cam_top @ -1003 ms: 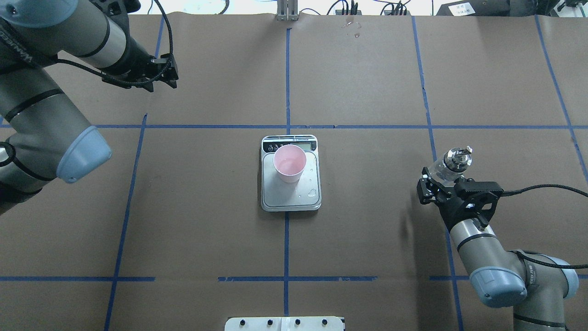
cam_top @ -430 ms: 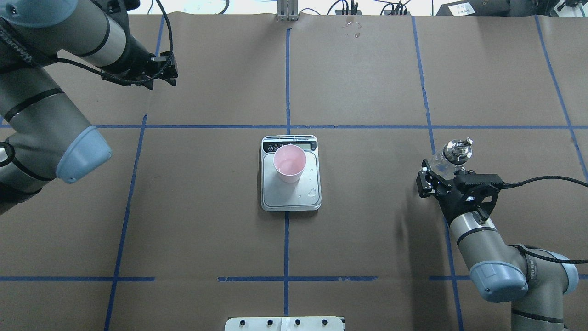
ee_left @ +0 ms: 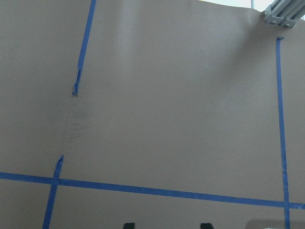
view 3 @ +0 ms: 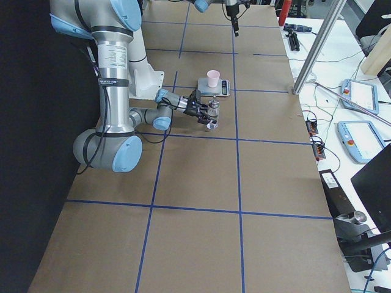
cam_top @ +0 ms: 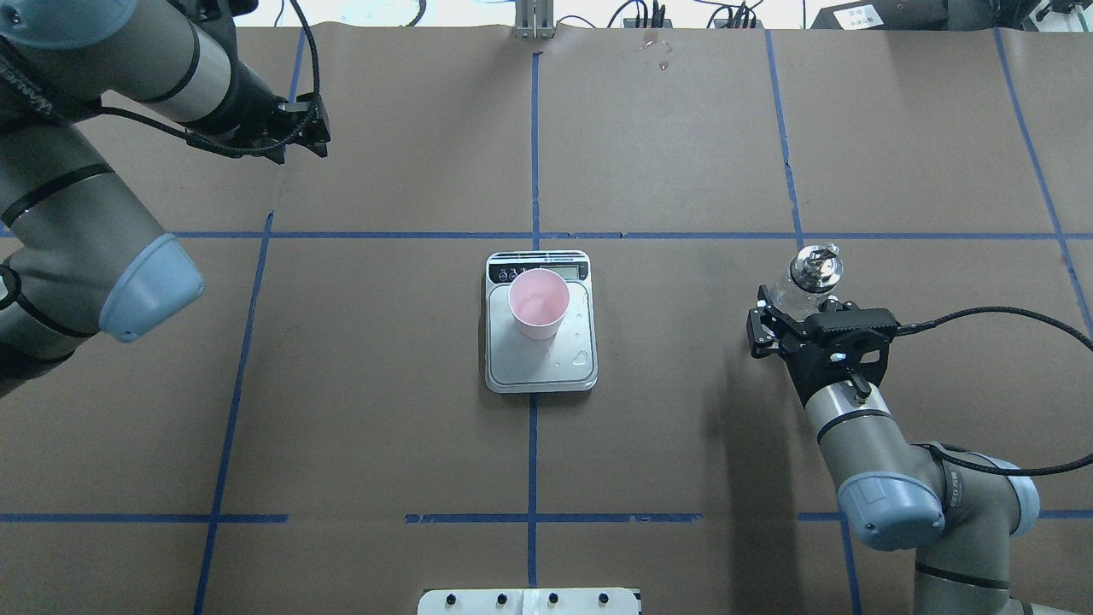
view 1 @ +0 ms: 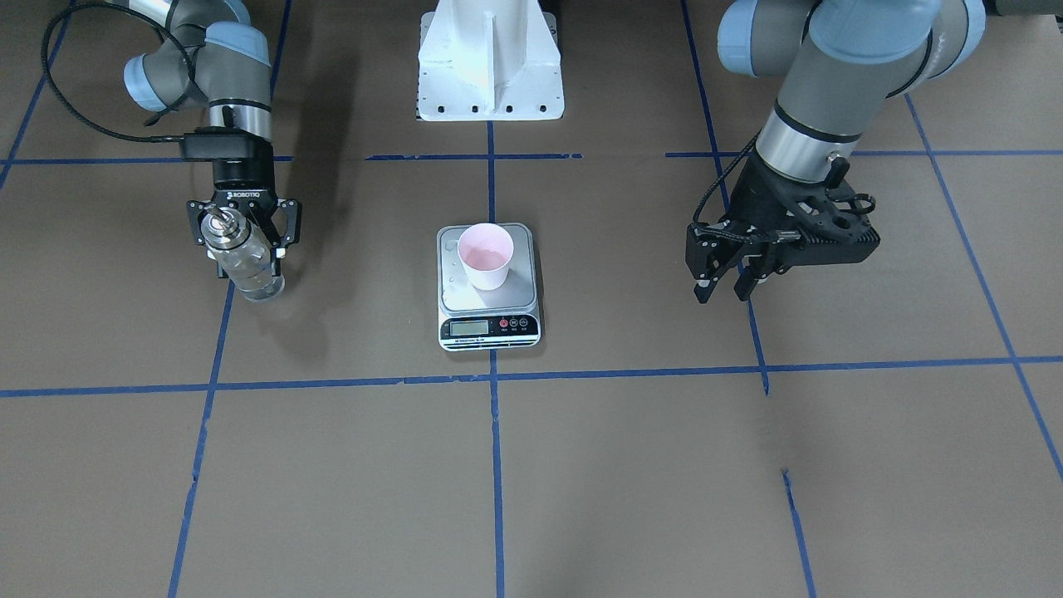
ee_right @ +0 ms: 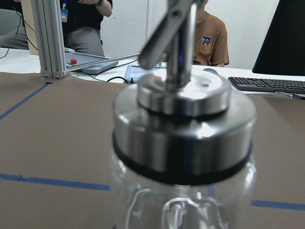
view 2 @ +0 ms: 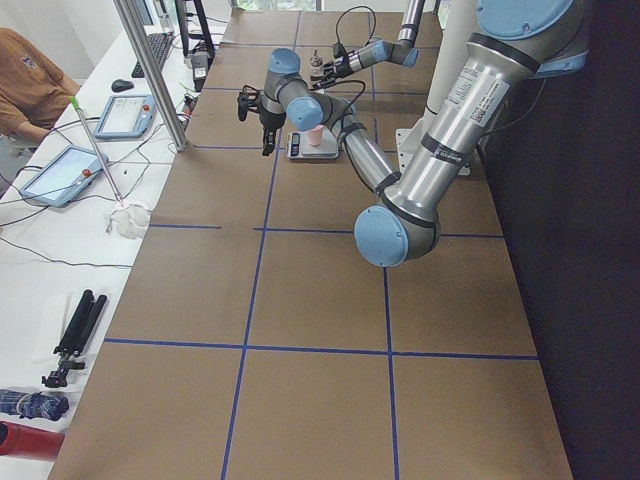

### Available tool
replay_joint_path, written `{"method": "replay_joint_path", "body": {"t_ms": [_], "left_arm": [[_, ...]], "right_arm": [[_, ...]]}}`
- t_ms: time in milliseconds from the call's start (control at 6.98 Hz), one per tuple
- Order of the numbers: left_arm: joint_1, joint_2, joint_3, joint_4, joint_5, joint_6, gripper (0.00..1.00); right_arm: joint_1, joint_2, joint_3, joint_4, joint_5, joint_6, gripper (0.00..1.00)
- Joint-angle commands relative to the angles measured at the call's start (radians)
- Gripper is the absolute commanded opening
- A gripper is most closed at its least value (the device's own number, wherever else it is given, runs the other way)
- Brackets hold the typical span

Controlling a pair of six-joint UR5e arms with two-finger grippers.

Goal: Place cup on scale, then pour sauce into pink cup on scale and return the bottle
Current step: 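Carry the bottle with the right gripper over the pink cup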

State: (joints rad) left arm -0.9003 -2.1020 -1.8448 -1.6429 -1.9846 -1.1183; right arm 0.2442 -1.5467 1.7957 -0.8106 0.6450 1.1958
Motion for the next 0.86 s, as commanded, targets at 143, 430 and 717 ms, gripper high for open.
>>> {"method": "replay_joint_path", "body": {"t_ms": [143, 430, 717], "left_arm": [[0.000, 0.005, -0.001, -0.002, 0.000, 0.002, 0.55], [-0.006, 0.011, -0.008, -0.005, -0.003, 0.078, 0.55], [-0.031, 0.097, -0.083, -0.006, -0.013, 0.243, 0.53]], "right_arm": [[-0.002, 0.043, 0.065, -0.016, 0.018, -0.071, 0.00], [-0.017, 0.088, 0.057, -0.012, 0.062, -0.240, 0.00], [-0.023, 0.140, 0.042, -0.142, 0.047, -0.356, 0.00]]}}
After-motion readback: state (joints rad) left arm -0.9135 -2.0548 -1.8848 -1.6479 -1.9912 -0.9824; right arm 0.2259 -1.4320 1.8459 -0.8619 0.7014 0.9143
